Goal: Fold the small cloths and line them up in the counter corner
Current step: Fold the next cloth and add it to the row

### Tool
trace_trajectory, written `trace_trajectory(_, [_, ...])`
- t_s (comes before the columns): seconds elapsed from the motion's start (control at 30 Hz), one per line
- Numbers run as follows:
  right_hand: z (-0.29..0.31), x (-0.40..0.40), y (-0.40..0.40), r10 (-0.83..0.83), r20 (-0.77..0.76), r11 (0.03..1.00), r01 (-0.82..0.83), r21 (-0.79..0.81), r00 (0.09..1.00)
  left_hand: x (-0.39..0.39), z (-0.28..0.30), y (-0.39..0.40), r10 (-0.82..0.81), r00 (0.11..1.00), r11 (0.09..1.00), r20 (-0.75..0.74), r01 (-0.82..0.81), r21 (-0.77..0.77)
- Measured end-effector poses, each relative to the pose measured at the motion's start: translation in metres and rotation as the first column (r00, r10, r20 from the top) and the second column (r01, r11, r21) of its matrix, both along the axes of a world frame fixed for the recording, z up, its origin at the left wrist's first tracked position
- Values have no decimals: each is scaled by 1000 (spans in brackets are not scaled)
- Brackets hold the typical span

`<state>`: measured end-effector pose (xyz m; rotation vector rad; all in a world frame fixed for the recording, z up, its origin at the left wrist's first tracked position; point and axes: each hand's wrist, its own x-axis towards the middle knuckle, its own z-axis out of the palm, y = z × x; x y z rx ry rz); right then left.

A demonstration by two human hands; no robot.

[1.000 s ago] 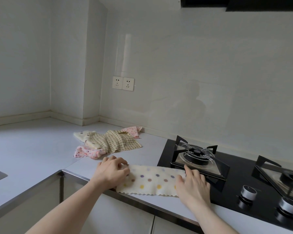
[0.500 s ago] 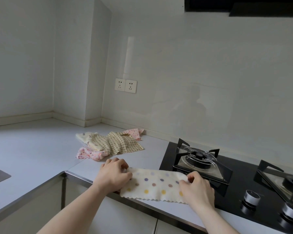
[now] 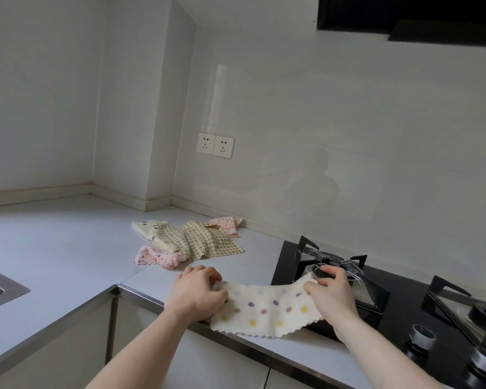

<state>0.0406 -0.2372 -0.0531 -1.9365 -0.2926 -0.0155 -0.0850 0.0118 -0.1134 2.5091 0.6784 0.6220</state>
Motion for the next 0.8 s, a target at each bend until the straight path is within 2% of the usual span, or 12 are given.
trace_trajectory(0.17, [29,-18,42,86,-54,993,-82,84,995,0,0,3,-9,1000,999,-5,8,-43])
trace_trajectory(0.4, [16,-49,88,271,-24,958,-273,-87,962,-1,2,11,-33,998,966,48,44,-256])
trace_trajectory(0.6, [-10,-65,99,421,-109,872,-435,-224,901,-2,5,12,-9,996,954,84,34,-297])
trace_trajectory(0.7, [-12,-64,98,428,-100,886,-439,-149,898,-1,6,11,-3,997,956,79,26,-293])
trace_trajectory(0.8, [-7,-54,92,335,25,941,-334,-52,942,2,5,11,6,999,969,42,5,-247])
